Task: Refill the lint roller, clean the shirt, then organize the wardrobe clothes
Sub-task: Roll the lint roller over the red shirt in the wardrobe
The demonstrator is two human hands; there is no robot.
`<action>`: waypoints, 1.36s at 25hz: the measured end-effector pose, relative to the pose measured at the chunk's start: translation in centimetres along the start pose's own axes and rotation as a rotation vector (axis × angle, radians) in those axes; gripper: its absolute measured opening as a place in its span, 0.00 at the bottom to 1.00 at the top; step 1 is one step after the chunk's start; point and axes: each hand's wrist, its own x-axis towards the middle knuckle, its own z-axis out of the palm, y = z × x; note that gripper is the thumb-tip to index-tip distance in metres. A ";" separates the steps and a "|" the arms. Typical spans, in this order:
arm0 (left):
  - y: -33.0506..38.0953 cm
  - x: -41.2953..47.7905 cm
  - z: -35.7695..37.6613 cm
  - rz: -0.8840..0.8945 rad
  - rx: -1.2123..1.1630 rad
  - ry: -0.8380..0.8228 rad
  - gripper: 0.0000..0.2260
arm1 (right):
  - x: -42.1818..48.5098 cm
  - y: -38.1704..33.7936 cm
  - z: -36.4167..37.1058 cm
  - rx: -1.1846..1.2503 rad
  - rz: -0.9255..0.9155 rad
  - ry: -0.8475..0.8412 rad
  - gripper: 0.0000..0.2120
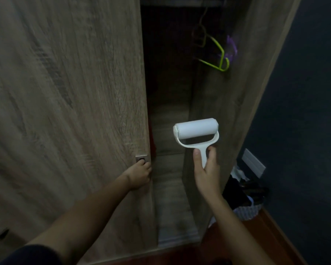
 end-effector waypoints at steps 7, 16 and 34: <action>-1.5 -9.1 6.0 -0.161 -0.206 -0.225 0.16 | -1.2 -2.5 5.6 0.019 -0.012 -0.091 0.10; -3.1 -16.1 11.2 -0.304 -0.327 -0.366 0.18 | -2.4 -3.2 9.4 0.016 -0.014 -0.213 0.09; -12.0 -8.1 0.6 -1.316 -0.970 0.882 0.13 | 1.0 -2.5 9.5 0.064 0.013 -0.173 0.06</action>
